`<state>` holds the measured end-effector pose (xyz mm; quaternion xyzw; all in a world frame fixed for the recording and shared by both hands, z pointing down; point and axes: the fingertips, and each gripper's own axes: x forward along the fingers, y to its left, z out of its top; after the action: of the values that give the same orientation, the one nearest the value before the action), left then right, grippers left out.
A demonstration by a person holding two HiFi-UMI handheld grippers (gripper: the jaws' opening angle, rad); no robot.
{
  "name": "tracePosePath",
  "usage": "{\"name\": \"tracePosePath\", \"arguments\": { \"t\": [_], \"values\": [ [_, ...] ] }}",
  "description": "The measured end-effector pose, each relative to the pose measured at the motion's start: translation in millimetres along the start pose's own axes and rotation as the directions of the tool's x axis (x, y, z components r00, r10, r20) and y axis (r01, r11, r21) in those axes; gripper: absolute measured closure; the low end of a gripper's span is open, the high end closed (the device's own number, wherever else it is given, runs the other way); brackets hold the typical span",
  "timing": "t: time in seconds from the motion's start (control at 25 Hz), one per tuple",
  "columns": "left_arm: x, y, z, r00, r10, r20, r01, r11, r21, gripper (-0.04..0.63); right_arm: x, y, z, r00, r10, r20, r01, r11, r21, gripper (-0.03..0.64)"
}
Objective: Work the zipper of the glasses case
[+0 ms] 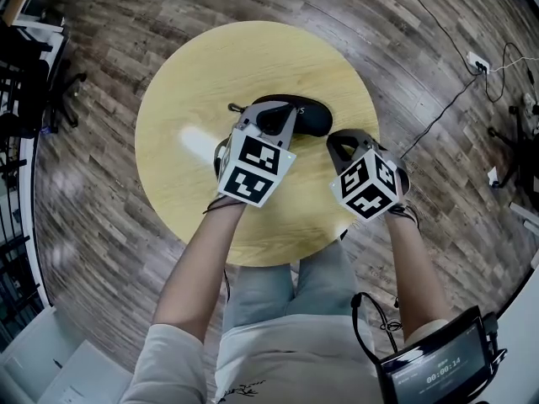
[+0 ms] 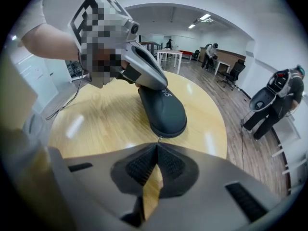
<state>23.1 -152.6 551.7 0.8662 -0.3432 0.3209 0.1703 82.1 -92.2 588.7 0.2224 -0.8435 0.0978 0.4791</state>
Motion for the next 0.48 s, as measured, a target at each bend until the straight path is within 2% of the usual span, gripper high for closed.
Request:
{"name": "tracePosePath", "arguments": {
  "t": [0.32, 0.48],
  "values": [
    [1, 1, 2, 1.000, -0.009, -0.008, 0.009, 1.000, -0.020, 0.589, 5, 15, 11, 0.999, -0.022, 0.040, 0.014, 0.986, 0.168, 0.617],
    [2, 0, 2, 1.000, -0.006, -0.004, 0.006, 0.999, -0.031, 0.589, 6, 10, 8, 0.998, -0.046, 0.039, 0.039, 0.982, 0.184, 0.615]
  ]
}}
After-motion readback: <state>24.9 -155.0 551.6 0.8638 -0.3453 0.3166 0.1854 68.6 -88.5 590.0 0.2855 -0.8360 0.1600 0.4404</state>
